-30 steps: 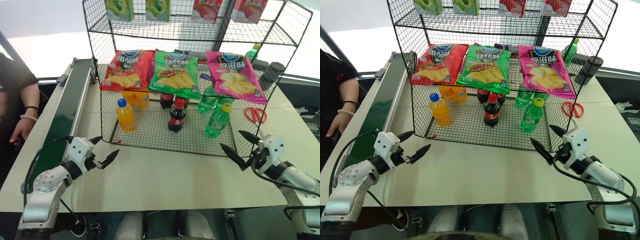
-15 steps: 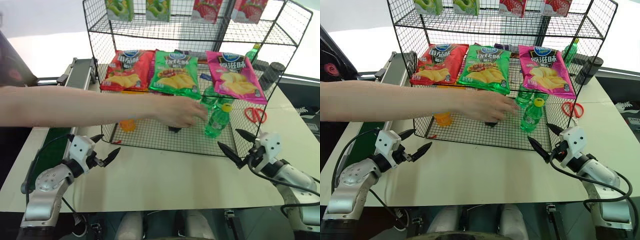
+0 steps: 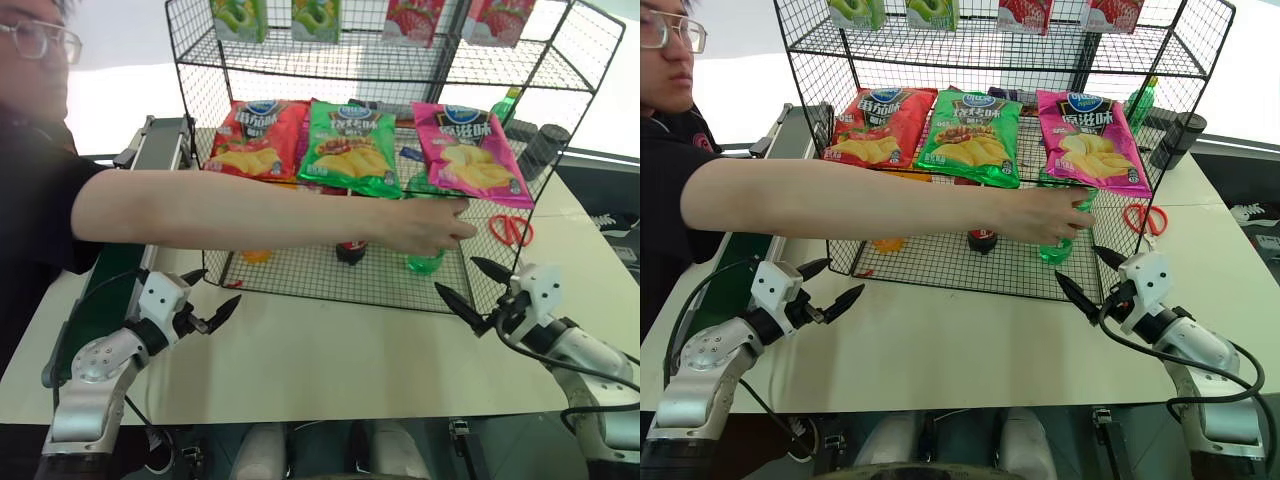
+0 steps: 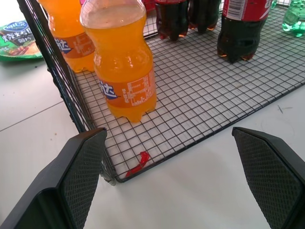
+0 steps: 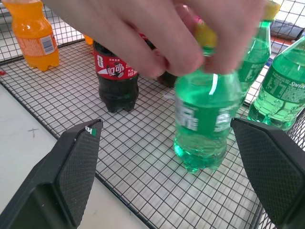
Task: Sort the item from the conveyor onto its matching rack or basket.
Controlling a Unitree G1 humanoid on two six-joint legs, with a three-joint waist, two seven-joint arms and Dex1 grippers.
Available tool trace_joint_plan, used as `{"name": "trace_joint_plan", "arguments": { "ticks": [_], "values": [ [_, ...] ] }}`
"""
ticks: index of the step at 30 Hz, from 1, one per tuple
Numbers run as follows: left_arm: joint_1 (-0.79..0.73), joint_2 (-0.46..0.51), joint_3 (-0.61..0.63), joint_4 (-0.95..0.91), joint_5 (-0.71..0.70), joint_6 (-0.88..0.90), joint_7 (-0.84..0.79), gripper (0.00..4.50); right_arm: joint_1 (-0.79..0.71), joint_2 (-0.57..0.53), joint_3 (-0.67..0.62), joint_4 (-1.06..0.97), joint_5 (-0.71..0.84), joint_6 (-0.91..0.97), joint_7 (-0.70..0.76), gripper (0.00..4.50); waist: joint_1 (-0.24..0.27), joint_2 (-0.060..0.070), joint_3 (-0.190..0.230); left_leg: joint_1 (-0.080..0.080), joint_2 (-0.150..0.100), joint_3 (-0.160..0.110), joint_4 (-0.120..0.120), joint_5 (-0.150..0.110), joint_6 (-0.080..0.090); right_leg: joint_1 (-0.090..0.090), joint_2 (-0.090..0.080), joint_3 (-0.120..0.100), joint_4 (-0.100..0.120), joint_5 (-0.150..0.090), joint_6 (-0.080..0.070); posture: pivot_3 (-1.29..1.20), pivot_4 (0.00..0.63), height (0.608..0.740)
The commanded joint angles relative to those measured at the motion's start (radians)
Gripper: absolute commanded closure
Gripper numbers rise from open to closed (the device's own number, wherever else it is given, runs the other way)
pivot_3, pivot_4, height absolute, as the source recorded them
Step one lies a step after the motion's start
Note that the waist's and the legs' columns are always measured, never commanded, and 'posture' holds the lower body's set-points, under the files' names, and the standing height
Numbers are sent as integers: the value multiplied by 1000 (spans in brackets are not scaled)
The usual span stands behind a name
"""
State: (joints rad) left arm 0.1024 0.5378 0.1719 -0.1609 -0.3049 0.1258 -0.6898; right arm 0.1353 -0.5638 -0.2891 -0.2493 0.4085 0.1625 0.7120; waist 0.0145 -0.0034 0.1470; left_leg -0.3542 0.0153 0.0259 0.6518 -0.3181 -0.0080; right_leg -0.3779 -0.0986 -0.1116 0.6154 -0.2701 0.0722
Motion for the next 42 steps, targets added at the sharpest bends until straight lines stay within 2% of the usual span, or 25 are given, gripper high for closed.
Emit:
{"name": "trace_joint_plan", "arguments": {
  "ticks": [1, 42],
  "values": [
    [-16, -2, 1, -12, 3, -19, 2, 0, -7, 4, -7, -26, 9, -14, -3, 27, 0, 0, 0, 0, 0, 0, 0, 0, 0, 0, 0, 0, 0, 0, 0, 0, 150, 724],
    [-30, -12, 5, -4, 6, -25, -8, 0, -15, 0, 0, -38, 13, -7, -7, 27, 0, 0, 0, 0, 0, 0, 0, 0, 0, 0, 0, 0, 0, 0, 0, 0, 150, 724]
  ]
}}
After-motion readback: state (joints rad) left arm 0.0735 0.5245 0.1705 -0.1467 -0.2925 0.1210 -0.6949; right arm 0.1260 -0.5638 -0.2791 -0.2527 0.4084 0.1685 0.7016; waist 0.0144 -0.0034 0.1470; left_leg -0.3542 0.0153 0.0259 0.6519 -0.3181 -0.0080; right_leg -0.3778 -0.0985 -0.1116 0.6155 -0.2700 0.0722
